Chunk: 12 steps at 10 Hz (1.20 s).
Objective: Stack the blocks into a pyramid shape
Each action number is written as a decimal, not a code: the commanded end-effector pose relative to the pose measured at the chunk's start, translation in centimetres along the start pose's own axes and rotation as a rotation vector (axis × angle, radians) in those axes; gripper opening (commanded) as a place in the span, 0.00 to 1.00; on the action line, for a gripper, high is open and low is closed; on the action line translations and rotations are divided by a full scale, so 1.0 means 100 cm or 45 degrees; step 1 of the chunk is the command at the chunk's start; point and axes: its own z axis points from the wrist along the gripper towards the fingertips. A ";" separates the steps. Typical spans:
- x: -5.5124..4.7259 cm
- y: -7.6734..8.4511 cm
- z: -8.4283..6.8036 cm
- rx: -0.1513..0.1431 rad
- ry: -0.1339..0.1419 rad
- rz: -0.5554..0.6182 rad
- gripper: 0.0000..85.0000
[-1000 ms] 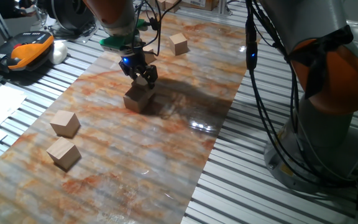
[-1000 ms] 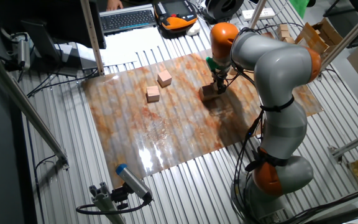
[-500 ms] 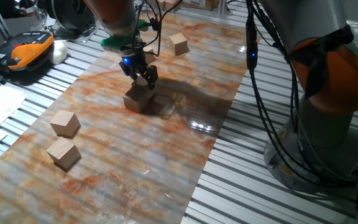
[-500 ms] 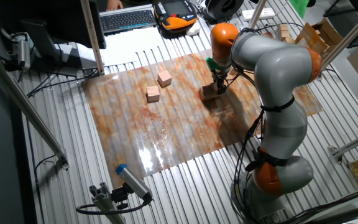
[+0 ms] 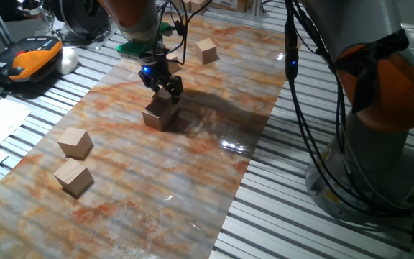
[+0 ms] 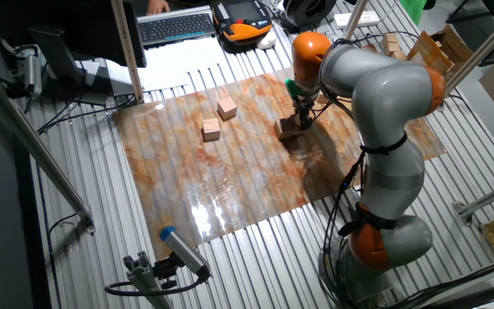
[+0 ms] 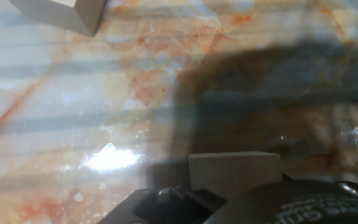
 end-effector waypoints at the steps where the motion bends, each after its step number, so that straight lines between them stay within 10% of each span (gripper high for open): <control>1: 0.000 0.000 0.000 0.002 -0.002 0.001 0.60; 4: 0.000 0.000 0.000 0.003 0.015 0.024 0.60; 5: 0.000 0.000 0.000 0.003 0.019 0.032 0.80; 12: 0.001 0.000 0.001 0.004 0.021 0.035 0.80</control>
